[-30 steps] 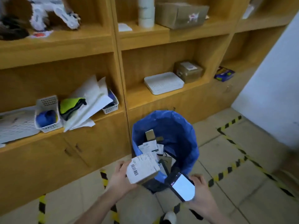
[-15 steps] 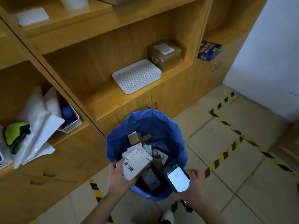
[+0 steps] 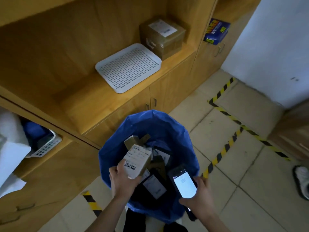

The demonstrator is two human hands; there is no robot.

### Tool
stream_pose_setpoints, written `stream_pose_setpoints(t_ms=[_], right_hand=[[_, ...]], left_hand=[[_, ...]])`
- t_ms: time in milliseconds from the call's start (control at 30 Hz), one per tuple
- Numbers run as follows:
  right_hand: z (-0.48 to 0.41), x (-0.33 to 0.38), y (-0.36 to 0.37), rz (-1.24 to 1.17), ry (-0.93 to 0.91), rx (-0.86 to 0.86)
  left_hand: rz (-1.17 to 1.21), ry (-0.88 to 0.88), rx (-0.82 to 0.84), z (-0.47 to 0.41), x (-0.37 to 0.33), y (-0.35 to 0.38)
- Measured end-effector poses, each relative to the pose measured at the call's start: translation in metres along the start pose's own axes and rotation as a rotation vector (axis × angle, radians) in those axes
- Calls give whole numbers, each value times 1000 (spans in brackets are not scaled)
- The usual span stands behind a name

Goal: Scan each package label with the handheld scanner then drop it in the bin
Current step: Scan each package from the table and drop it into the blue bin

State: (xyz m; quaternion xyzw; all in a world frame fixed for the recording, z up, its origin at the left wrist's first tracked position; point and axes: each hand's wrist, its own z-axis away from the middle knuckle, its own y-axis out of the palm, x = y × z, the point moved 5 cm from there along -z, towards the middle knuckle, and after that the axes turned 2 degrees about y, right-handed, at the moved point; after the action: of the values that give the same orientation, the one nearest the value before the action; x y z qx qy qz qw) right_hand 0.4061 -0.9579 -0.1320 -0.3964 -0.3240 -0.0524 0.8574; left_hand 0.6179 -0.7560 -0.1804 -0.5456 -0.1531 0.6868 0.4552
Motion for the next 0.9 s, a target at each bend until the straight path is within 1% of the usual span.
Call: stream_pose_setpoints(t_ms=[100, 233, 300, 400, 500, 700, 900], right_hand=[[-18, 8, 26, -37, 77, 16], [-54, 7, 61, -82, 134, -22], [-77, 1, 79, -99, 157, -29], [-119, -14, 110, -135, 183, -46], [-154, -29, 138, -126, 172, -87], [-207, -83, 181, -60, 254, -74], [-244, -113, 208, -36, 244, -60]], left_hand=[[-15, -9, 41, -26, 8, 14], [-39, -18, 96, -53, 18, 44], [-43, -6, 94, -68, 23, 65], [-6, -9, 46, -96, 34, 104], [32, -8, 52, -130, 42, 149], [-34, 0, 127, -177, 63, 239], [-123, 21, 124, -208, 70, 294]])
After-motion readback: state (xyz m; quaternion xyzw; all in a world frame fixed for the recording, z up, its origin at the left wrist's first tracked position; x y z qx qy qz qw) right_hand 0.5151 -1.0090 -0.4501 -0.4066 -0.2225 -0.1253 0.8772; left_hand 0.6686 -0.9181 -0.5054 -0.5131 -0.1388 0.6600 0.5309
